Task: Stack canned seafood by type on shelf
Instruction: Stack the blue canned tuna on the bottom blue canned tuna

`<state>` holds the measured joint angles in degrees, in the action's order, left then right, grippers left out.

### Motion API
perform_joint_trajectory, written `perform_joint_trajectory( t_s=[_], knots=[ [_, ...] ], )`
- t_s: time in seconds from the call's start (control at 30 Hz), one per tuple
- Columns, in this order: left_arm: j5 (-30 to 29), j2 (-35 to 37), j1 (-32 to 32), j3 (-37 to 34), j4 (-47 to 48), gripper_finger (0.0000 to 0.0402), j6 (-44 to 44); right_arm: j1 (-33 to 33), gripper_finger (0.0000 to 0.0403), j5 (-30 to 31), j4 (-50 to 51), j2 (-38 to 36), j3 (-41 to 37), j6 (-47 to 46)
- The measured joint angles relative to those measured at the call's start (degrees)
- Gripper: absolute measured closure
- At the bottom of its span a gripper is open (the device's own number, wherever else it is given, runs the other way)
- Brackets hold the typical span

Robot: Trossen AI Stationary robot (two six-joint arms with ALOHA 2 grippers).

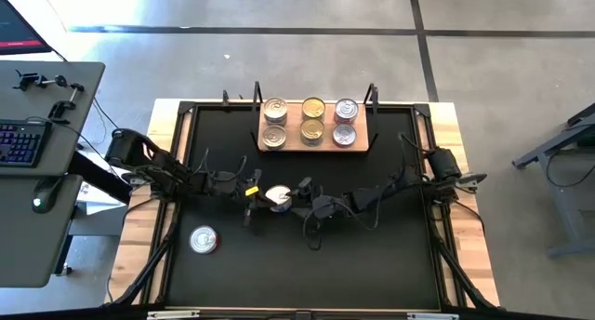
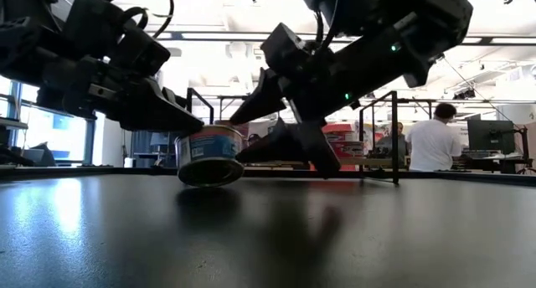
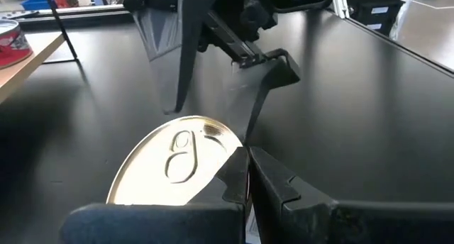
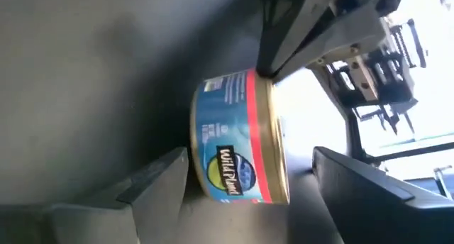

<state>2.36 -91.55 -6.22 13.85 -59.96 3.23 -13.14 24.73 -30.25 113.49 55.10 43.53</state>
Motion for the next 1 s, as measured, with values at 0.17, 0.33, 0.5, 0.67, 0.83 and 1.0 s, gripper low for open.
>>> perform_joint_trajectory(
  t_s=[0.17, 0.33, 0.5, 0.67, 0.83, 1.0],
  knots=[
    [0.58, 0.00, 0.74, 0.00, -0.11, 0.0401, 0.28, 2.16, 0.0107, -4.41, -1.54, 1.10, 0.01, 4.34],
    [0.56, 0.00, 0.74, 0.00, -0.31, 0.0401, 0.33, 3.47, 0.0109, -6.57, -3.16, 2.02, 0.01, 5.36],
    [0.49, 0.00, 0.74, 0.00, -0.44, 0.0401, 0.32, 4.42, 0.0139, -8.53, -3.72, 2.14, 0.01, 4.49],
    [0.36, 0.02, 0.75, 0.00, -1.77, 0.0401, 0.30, 4.50, 0.0201, -9.35, -4.22, 2.16, -0.05, 4.12],
    [0.03, 0.04, 0.72, -0.02, -3.26, 0.0401, 0.18, 3.95, 0.0239, -8.87, -4.25, 2.16, -0.05, -0.25],
    [-1.60, 1.05, 0.57, 0.13, -3.53, 0.0401, -0.04, 0.97, 0.0239, -0.43, -2.72, 1.53, 0.12, -4.99]
  ],
)
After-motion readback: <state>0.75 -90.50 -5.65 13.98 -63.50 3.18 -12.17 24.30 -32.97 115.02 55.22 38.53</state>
